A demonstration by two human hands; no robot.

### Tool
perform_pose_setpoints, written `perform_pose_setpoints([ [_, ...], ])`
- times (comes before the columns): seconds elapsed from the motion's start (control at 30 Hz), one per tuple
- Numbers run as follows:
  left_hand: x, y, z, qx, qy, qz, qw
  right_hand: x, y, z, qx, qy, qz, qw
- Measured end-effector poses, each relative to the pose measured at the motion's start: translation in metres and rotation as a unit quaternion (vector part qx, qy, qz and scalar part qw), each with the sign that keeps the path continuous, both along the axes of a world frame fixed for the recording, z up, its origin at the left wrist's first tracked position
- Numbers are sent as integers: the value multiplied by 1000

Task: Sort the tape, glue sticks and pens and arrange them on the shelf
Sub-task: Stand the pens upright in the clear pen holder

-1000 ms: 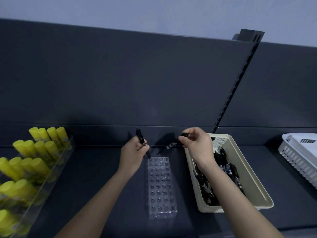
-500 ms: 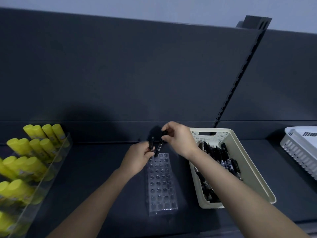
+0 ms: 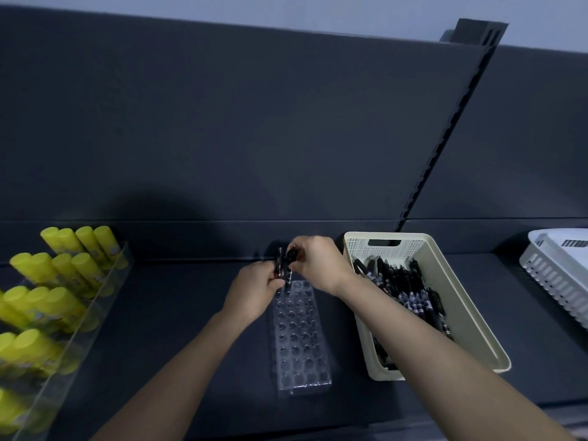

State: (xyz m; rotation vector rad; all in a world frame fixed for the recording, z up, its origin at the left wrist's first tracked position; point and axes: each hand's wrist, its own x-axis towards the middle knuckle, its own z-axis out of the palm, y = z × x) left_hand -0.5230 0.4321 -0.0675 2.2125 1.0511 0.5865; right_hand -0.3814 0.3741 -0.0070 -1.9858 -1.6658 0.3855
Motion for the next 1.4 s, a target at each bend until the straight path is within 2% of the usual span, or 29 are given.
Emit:
perform_pose_setpoints([
  [0.27,0,5,4,-27,27,-9,999,0,-2,-7,-67,5,2,998],
  [0.37,-3,2,2,-32,22,-12,999,5,-5,-7,-75,-27,12,997],
  [0.47,-7,-4,4,-29,-23,32,999,22,-14,2,-56,-20,-15,998],
  [0.6,-3,-17,29,68,-133,76,986,65,-40,12,-23,-37,-109,993],
  [0.67,5,-25,43,90,-159,64,981,91,-59,10,-70,-57,-163,983],
  [0.73,18,-34,52,96,-156,24,983,111,-79,4,-158,-66,-203,964],
  [0.83,42,-51,57,96,-143,-60,983,127,-101,-6,-251,-62,-221,940],
  [0.93,69,-65,55,67,-102,-124,985,130,-110,-18,-278,-44,-232,931],
  [1.13,104,-78,50,21,-2,-179,984,127,-108,-34,-251,-16,-290,924],
  [1.3,110,-79,56,-27,169,-309,936,124,-109,-39,-214,14,-325,921],
  [1.4,115,-80,57,-12,221,-351,910,126,-107,-41,-191,54,-347,917],
])
